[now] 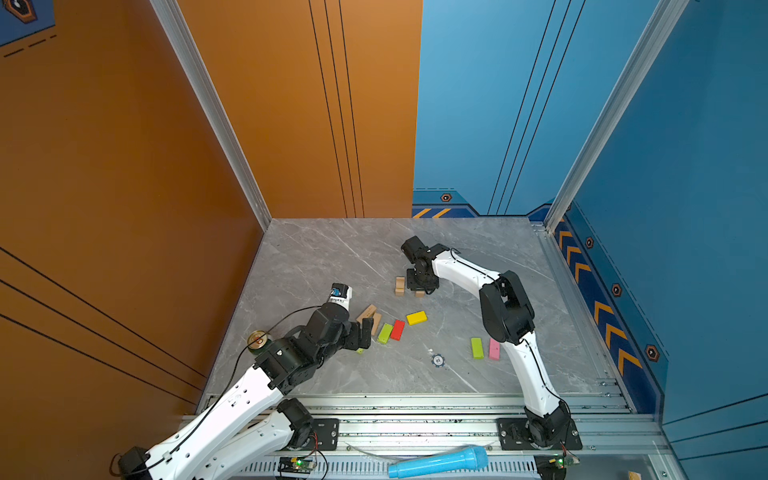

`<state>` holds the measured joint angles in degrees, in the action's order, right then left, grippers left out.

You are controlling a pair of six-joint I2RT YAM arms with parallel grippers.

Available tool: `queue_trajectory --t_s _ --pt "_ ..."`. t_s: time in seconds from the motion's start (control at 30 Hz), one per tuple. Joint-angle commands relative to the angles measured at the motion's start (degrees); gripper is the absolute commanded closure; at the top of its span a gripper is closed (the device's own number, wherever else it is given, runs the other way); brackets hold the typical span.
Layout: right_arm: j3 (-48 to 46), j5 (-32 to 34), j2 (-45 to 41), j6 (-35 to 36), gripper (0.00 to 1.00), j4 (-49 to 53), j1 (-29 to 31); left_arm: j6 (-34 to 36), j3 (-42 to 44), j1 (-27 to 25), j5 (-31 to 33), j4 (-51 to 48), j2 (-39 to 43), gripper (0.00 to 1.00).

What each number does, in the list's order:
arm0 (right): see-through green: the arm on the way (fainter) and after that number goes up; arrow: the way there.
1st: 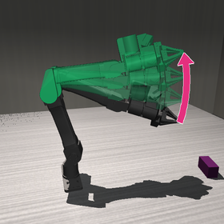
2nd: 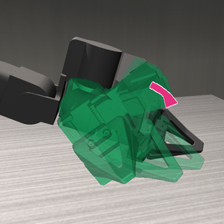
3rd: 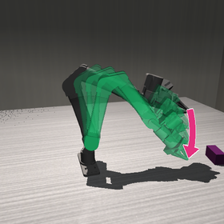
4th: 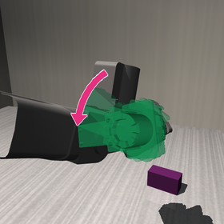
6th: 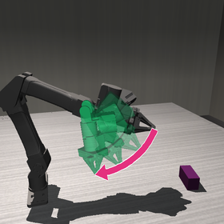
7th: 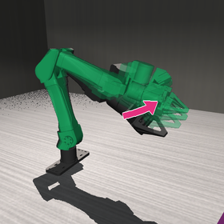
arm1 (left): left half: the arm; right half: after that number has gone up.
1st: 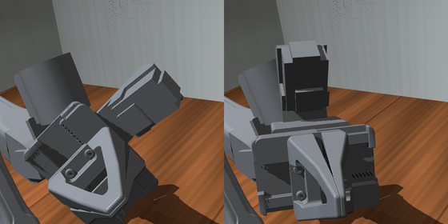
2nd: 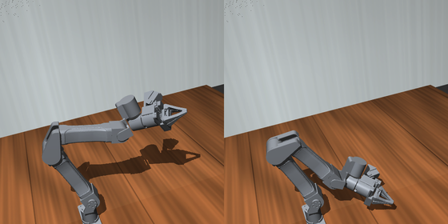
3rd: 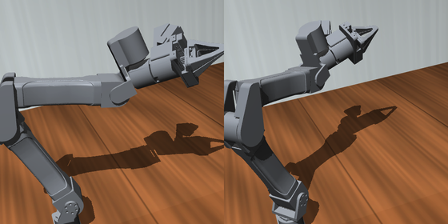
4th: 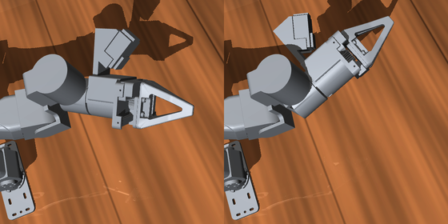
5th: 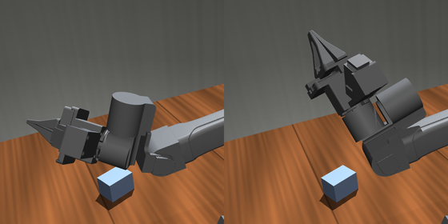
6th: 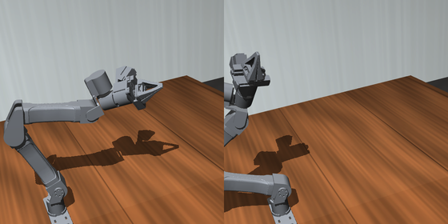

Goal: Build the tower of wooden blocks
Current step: 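Slide the held arch block beside the other arch block and open the right gripper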

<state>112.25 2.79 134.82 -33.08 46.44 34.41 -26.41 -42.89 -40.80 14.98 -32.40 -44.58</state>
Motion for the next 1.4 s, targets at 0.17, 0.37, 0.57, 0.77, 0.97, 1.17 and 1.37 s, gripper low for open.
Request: queue_trajectory --t_s 0.17,0.37,0.57,0.77,0.97,1.17,1.37 --pt "4.22 -0.9 2.86 -1.88 0.74 3.91 0.92 -0.57 -1.03 0.98 -0.74 0.57 0.76 0.02" --pt "7.22 -0.68 4.71 -1.99 0.74 5.17 1.43 -0.73 -0.81 1.33 -0.84 0.59 0.99 0.02" --pt "8.65 -0.56 5.75 -2.25 0.73 5.84 1.74 -0.83 -0.71 1.33 -0.89 0.59 1.25 0.02" --pt "8.6 -0.28 5.9 -2.24 0.71 6.13 1.8 -0.92 -0.76 1.59 -1.09 0.55 0.85 0.02" --pt "8.77 -0.16 5.71 -2.08 0.59 6.17 1.69 -1.01 -0.69 1.77 -1.13 0.59 0.54 0.02" --pt "8.93 -0.01 5.27 -1.99 0.52 6.21 1.43 -1.34 -0.44 2.06 -0.85 0.46 -0.11 0.02" --pt "8.87 -0.36 4.18 -1.81 0.49 6.2 1.09 -1.45 -0.79 2.3 -1.25 0.59 -0.74 0.02"
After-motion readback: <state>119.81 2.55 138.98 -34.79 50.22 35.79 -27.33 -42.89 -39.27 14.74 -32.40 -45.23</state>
